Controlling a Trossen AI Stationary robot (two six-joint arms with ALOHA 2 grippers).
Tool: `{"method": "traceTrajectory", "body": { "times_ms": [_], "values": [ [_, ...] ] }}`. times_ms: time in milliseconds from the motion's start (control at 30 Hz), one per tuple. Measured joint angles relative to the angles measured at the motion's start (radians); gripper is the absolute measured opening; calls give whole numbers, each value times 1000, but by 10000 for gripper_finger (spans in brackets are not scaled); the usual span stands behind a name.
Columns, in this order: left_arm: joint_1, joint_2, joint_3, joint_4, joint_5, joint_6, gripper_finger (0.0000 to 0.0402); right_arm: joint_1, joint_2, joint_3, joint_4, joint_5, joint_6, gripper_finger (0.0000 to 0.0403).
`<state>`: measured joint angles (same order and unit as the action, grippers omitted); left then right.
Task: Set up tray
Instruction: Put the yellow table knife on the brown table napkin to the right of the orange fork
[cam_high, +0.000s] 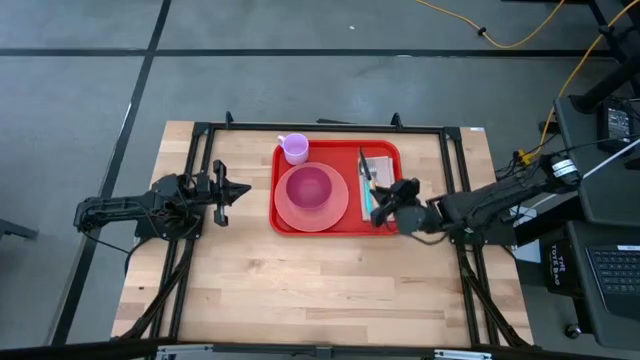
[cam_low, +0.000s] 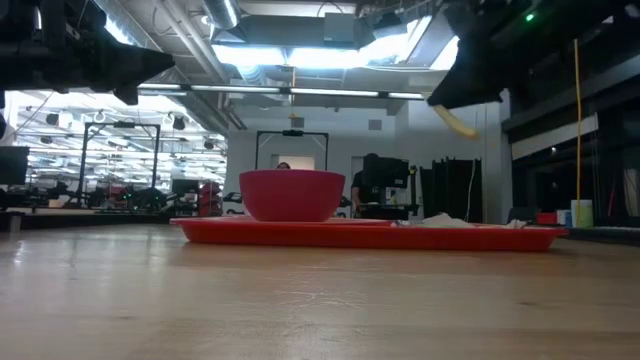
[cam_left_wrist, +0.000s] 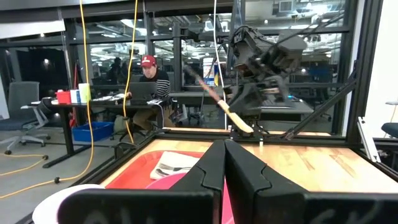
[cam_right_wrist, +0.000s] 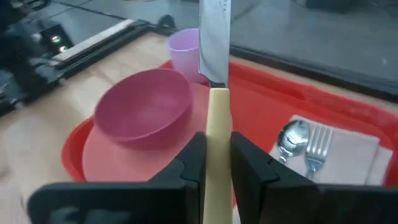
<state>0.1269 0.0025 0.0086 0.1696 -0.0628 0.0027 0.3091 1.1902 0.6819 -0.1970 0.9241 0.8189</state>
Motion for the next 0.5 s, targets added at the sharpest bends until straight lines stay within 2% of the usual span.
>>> {"method": "traceTrajectory", "body": {
  "times_ms": [267, 400, 500],
  "values": [
    [0, 0, 0, 0, 0, 9, 4, -166, -2, 1, -45, -179, 52, 52],
    [0, 0, 0, 0, 0, 10, 4, -229, -2, 40, -247, -285, 173, 52],
    [0, 0, 0, 0, 0, 10, 4, -244, -2, 56, -378, -298, 263, 52]
  ]
}}
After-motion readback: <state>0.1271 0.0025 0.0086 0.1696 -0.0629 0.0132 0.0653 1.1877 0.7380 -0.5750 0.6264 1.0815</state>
